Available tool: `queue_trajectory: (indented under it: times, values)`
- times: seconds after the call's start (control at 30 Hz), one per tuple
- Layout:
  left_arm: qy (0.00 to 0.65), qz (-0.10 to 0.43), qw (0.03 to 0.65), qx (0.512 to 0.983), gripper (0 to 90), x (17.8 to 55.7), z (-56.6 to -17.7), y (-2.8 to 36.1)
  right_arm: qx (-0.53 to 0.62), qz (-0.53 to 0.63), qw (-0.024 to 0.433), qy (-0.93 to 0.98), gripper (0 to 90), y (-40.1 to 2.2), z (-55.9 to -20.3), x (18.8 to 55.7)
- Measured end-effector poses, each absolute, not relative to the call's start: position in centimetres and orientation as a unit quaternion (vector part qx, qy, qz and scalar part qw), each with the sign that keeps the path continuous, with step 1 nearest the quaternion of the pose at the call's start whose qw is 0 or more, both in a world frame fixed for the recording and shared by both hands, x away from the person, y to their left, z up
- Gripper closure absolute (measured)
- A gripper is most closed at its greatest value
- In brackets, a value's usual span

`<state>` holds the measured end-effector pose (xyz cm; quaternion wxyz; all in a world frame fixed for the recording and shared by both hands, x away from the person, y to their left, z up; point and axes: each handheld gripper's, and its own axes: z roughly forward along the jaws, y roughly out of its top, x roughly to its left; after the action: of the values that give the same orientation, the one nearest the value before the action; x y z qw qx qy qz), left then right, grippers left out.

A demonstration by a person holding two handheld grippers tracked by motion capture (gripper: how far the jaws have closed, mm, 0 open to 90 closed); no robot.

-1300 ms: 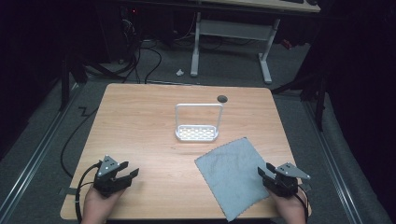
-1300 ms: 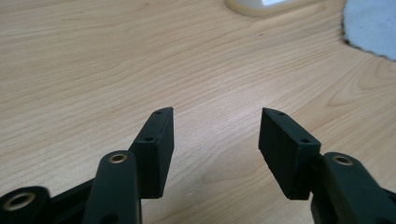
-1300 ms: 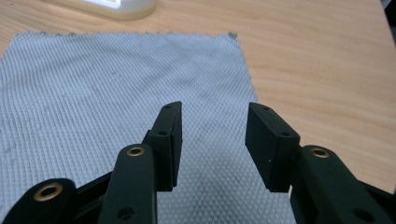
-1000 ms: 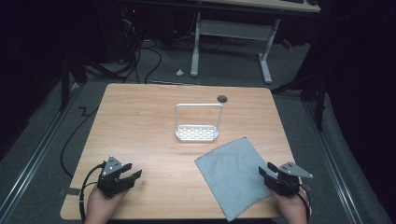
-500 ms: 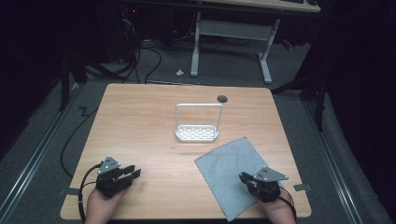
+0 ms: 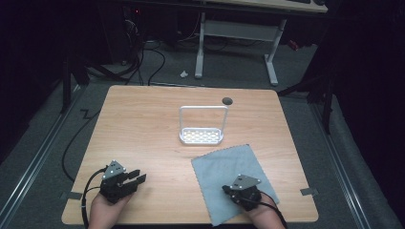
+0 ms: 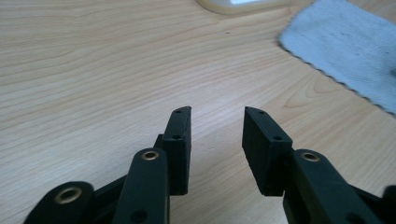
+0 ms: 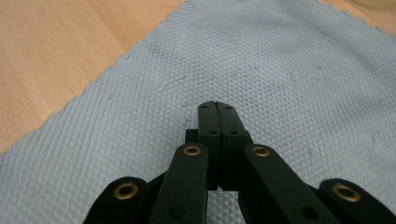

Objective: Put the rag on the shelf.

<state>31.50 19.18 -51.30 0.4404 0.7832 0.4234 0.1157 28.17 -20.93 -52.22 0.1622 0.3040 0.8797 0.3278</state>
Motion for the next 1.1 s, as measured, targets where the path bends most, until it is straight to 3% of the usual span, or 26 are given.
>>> queue_trajectory:
  times: [0.13, 0.27, 0.43, 0.67, 0.9, 1.1]
  values:
    - [0.400, 0.104, 0.440, 0.798, 62.6, 30.9, -51.2, 17.0, 0.270, 0.331, 0.160, 0.890, 90.0, -18.3, -52.3, 28.1]
    - [0.374, 0.093, 0.443, 0.809, 62.9, 30.4, -51.1, 14.6, 0.266, 0.327, 0.173, 0.890, 90.0, -18.5, -52.2, 27.9]
    - [0.311, 0.075, 0.436, 0.841, 68.2, 29.1, -50.9, 9.3, 0.342, 0.368, 0.202, 0.841, 90.0, -23.9, -51.0, 28.3]
    - [0.285, 0.056, 0.411, 0.864, 87.7, 29.5, -51.6, 5.4, 0.401, 0.370, 0.219, 0.809, 90.0, -28.3, -51.1, 26.9]
    - [0.269, 0.044, 0.387, 0.881, 89.8, 30.0, -52.5, 3.9, 0.419, 0.360, 0.229, 0.801, 90.0, -29.7, -51.2, 25.6]
    - [0.281, 0.039, 0.385, 0.878, 89.8, 30.4, -52.5, 5.5, 0.417, 0.359, 0.229, 0.803, 90.0, -29.4, -51.3, 25.9]
